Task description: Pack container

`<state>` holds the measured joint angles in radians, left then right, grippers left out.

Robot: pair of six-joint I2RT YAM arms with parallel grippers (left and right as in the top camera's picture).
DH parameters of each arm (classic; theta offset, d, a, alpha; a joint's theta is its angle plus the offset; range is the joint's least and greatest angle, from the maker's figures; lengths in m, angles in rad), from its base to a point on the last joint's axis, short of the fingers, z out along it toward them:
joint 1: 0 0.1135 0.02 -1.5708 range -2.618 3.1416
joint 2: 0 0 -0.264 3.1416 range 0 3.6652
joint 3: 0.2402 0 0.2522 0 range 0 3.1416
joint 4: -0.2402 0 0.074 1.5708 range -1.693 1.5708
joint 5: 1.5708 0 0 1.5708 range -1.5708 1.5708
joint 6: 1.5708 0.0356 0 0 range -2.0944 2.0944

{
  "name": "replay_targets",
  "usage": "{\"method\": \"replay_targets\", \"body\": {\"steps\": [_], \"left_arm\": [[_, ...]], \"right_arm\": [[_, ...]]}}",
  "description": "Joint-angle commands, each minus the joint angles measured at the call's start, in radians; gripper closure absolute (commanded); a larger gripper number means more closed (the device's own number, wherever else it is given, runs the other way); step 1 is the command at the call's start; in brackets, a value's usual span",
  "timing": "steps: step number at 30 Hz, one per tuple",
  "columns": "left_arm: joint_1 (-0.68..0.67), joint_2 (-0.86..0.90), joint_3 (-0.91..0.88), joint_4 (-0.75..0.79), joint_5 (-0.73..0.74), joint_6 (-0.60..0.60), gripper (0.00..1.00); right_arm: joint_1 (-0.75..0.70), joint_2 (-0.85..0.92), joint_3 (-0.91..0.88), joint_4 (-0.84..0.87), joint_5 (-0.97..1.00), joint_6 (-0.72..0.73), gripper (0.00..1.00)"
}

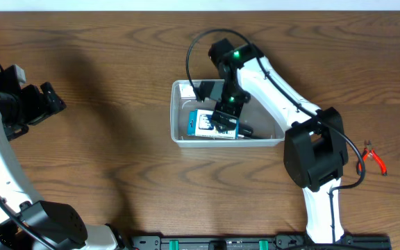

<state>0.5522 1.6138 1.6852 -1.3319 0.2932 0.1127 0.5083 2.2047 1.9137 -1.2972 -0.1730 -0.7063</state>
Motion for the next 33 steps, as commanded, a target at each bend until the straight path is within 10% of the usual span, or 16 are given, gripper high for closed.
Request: {"method": "replay_targets", "body": {"steps": [1, 17, 25, 33], "left_arm": [[0.004, 0.001, 0.0, -0.002, 0.01, 0.014, 0.02], [0.004, 0.001, 0.0, -0.002, 0.01, 0.014, 0.02], [0.004, 0.001, 0.0, -0.002, 0.01, 0.014, 0.02], [0.004, 0.001, 0.0, -0.002, 0.01, 0.014, 0.02]], "right_arm": [[0.0, 0.0, 0.15, -0.05, -0.008, 0.068, 0.01], [-0.121, -0.08, 0.745, -0.402, 0.19, 0.483, 0.01], [-0.216, -0.319, 0.646, -0.402, 0.203, 0.602, 0.01], [-0.408, -0.688, 0.134, -0.389, 0.203, 0.67, 0.01]]}}
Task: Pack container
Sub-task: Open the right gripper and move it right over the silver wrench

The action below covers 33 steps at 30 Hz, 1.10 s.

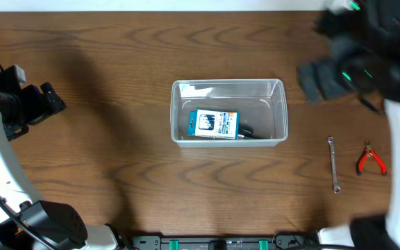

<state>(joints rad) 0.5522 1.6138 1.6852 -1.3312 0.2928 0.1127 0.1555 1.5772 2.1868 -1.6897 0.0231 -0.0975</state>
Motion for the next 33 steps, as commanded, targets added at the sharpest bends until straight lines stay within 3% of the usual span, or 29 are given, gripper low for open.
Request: {"method": "replay_targets", "body": {"steps": [1, 7, 12, 25, 33], "left_arm": [[0.004, 0.001, 0.0, -0.003, 0.01, 0.014, 0.02], [0.004, 0.001, 0.0, -0.003, 0.01, 0.014, 0.02], [0.004, 0.001, 0.0, -0.003, 0.01, 0.014, 0.02], [0.004, 0.001, 0.0, -0.003, 0.01, 0.014, 0.02], [0.004, 0.001, 0.0, -0.003, 0.01, 0.014, 0.02]], "right_arm": [[-0.087, -0.098, -0.211, 0.014, 0.005, 0.064, 0.01], [-0.24, -0.238, -0.611, 0.179, 0.003, -0.011, 0.01], [-0.286, -0.237, -0.852, 0.334, 0.003, -0.02, 0.01], [-0.296, -0.201, -1.036, 0.539, 0.109, -0.008, 0.01], [-0.347, -0.189, -1.187, 0.732, 0.039, 0.002, 0.01]]}}
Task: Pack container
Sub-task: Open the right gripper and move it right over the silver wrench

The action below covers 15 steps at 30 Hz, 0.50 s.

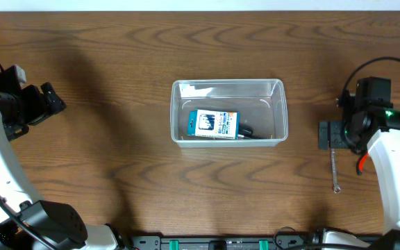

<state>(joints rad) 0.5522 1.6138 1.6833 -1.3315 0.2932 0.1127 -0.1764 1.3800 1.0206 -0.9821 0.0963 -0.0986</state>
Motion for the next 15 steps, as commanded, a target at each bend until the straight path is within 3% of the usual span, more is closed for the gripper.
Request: {"method": "replay_targets", "body": {"steps": [1, 7, 15], "left_arm": [[0.004, 0.001, 0.002, -0.002, 0.01, 0.014, 0.02], [0.004, 0.001, 0.002, -0.002, 0.01, 0.014, 0.02], [0.004, 0.001, 0.002, -0.002, 0.01, 0.014, 0.02]], "right_arm": [[-0.019, 0.013, -0.03, 0.044, -0.033, 0.024, 0.01], [-0.032, 0.04, -0.074, 0.146, -0.018, -0.004, 0.01], [-0.034, 0.13, -0.084, 0.119, -0.019, 0.002, 0.01]]}}
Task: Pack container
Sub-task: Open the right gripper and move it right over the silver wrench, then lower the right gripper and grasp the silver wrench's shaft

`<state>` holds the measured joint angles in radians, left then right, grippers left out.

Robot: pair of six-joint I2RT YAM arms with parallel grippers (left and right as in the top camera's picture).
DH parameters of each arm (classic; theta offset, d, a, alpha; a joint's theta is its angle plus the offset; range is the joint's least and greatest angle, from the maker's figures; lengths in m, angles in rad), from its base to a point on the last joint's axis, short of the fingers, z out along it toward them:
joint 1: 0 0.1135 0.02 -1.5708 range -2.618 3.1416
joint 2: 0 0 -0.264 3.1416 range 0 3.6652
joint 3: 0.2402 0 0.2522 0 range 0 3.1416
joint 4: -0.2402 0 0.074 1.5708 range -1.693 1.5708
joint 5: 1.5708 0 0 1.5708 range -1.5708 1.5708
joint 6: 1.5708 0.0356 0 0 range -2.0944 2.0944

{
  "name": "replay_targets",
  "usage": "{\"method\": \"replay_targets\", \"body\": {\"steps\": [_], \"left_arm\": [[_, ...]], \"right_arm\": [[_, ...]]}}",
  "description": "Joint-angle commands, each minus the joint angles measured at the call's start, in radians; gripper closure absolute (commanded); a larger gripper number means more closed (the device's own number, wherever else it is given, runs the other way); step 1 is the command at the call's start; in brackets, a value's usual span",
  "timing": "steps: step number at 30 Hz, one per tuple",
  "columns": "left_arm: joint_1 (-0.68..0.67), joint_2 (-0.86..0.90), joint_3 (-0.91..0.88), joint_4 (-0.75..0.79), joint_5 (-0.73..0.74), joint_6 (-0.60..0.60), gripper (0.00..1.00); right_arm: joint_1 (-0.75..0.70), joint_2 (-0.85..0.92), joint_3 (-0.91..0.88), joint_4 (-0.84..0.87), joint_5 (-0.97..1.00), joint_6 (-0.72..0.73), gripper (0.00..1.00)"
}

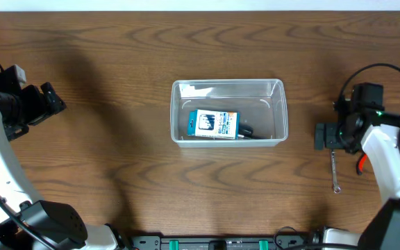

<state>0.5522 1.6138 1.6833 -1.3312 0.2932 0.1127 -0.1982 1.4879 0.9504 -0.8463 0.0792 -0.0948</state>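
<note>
A clear plastic container (278, 111) stands at the table's middle. Inside it lie a blue-and-white packet (212, 124) and a small black item (247, 130). To its right, a slim metal wrench (335, 173) lies lengthwise on the wood, with red-handled pliers (362, 163) beside it, partly under my right arm. My right gripper (325, 136) hovers over the wrench's upper end and looks open with nothing in it. My left gripper (53, 101) stays open at the far left, away from everything.
A black rail (228, 243) runs along the table's front edge. Bare wood lies between the container and the tools, and across the whole left half.
My right gripper has shifted slightly left and the arm has turned a little, still over the wrench's upper end. Left arm, container and tools are unchanged.
My right gripper was down in the container over the blue-and-white packet. Then it was out at the upper right, the packet left lying in the container. Then it was above the wrench's upper end, where it stays now. My left arm never moved.
</note>
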Motion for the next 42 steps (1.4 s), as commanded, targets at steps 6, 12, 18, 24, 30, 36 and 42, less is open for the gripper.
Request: {"method": "replay_targets", "body": {"steps": [6, 12, 18, 24, 30, 36, 42], "left_arm": [[0.004, 0.001, 0.002, -0.003, 0.01, 0.014, 0.02], [0.004, 0.001, 0.002, -0.003, 0.01, 0.014, 0.02], [0.004, 0.001, 0.002, -0.003, 0.01, 0.014, 0.02], [0.004, 0.001, 0.002, -0.003, 0.01, 0.014, 0.02], [0.004, 0.001, 0.002, -0.003, 0.01, 0.014, 0.02], [0.004, 0.001, 0.002, -0.003, 0.01, 0.014, 0.02], [0.004, 0.001, 0.002, -0.003, 0.01, 0.014, 0.02]], "right_arm": [[-0.012, 0.029, -0.014, -0.131, 0.003, 0.009, 0.01], [-0.012, 0.03, -0.014, -0.18, 0.072, 0.038, 0.01], [-0.034, 0.031, -0.014, -0.167, 0.142, -0.022, 0.01], [-0.051, 0.031, -0.014, -0.163, 0.117, -0.05, 0.01], [-0.051, 0.033, -0.016, -0.093, 0.021, -0.109, 0.01], [-0.051, 0.063, -0.017, -0.034, 0.021, -0.109, 0.01], [-0.051, 0.145, -0.017, -0.023, 0.021, -0.146, 0.01]]}}
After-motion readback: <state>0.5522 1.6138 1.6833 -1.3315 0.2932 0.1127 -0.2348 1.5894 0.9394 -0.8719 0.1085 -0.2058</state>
